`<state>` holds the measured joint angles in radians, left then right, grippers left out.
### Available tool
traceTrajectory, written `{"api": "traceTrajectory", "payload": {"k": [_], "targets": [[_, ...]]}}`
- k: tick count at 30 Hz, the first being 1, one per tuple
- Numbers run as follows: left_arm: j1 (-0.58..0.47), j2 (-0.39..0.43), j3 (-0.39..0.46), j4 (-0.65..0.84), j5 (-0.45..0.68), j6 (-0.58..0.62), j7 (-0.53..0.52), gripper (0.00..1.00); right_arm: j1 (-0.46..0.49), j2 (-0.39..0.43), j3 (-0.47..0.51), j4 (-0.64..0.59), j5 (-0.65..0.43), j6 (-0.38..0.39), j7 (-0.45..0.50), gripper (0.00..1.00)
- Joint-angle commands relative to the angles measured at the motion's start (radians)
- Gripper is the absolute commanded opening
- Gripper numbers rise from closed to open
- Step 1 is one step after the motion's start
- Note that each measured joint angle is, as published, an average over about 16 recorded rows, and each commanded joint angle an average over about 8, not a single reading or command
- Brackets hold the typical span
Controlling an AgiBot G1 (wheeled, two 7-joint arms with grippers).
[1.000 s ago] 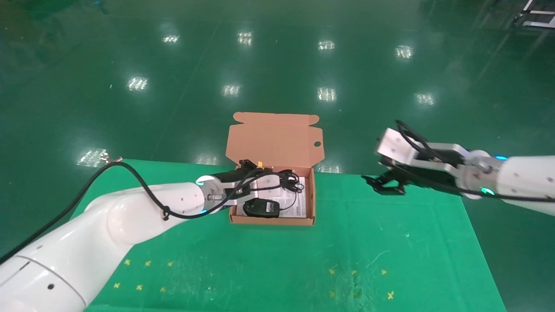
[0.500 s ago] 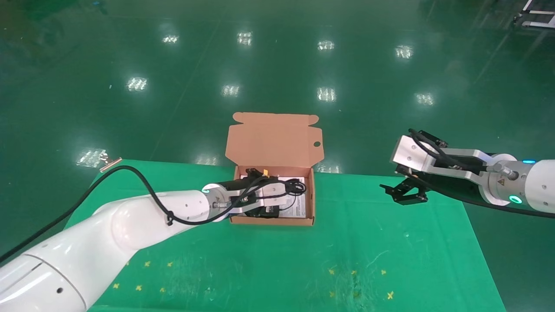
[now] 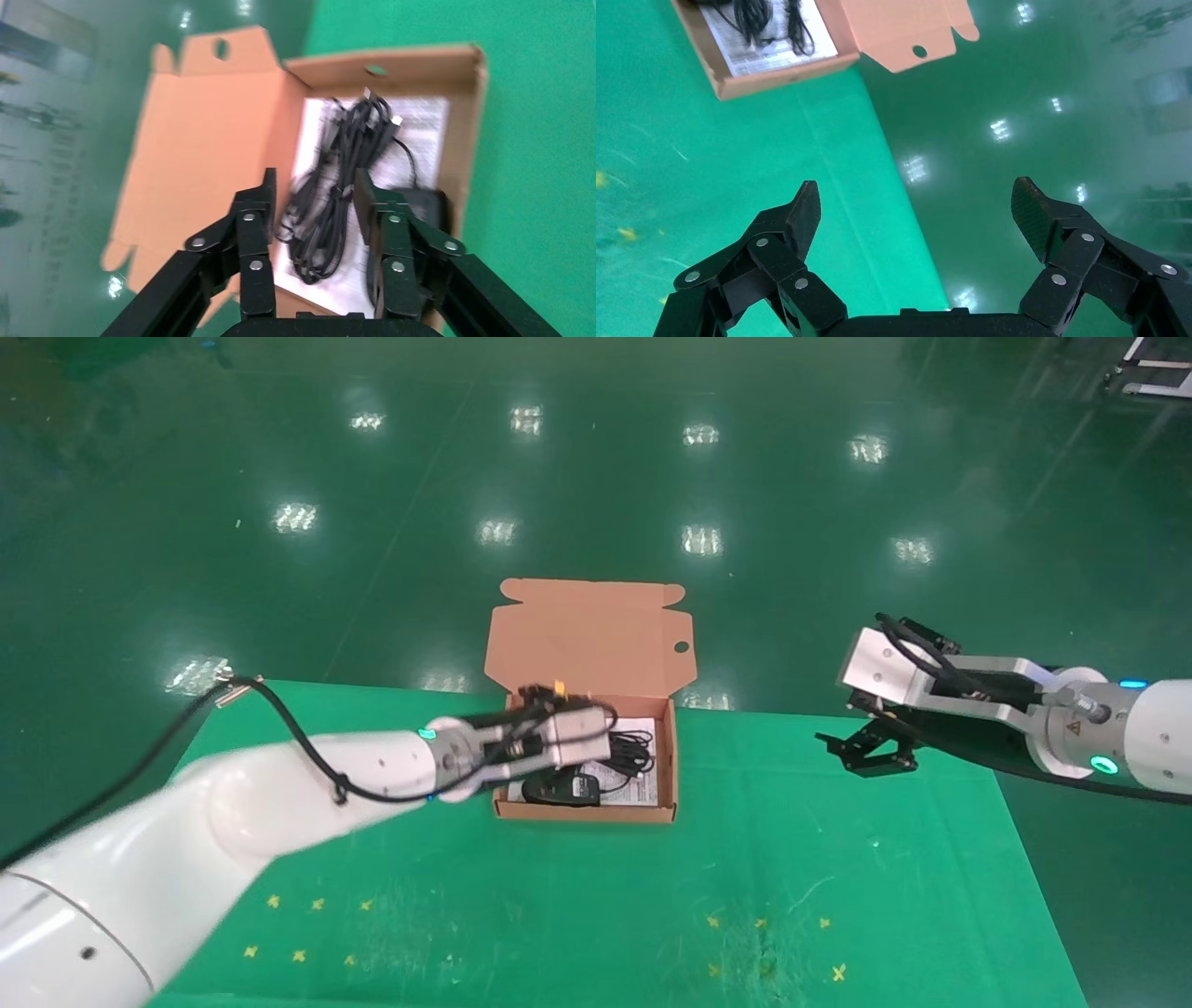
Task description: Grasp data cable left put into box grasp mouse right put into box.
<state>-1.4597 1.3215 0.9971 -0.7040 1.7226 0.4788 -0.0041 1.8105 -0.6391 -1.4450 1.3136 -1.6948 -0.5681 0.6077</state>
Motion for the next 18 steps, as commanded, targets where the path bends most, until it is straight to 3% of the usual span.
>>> {"api": "traceTrajectory", "payload": {"k": [1, 10, 18], "targets": [[-0.005, -0.011, -0.004, -0.017, -0.017, 0.010, -0.014, 1.00, 0.002, 0.001, 0.003, 0.001, -0.003, 0.008, -0.001, 1.00], [-0.093, -0.062, -0.048, -0.084, -0.028, -0.012, -0.100, 1.00, 0.131, -0.034, 0.003, 0.030, -0.065, -0.124, -0.068, 1.00], [-0.069, -0.112, -0.096, -0.122, -0.092, 0.061, -0.112, 1.00, 0.094, -0.038, 0.082, 0.029, -0.008, -0.198, -0.094, 1.00]]}}
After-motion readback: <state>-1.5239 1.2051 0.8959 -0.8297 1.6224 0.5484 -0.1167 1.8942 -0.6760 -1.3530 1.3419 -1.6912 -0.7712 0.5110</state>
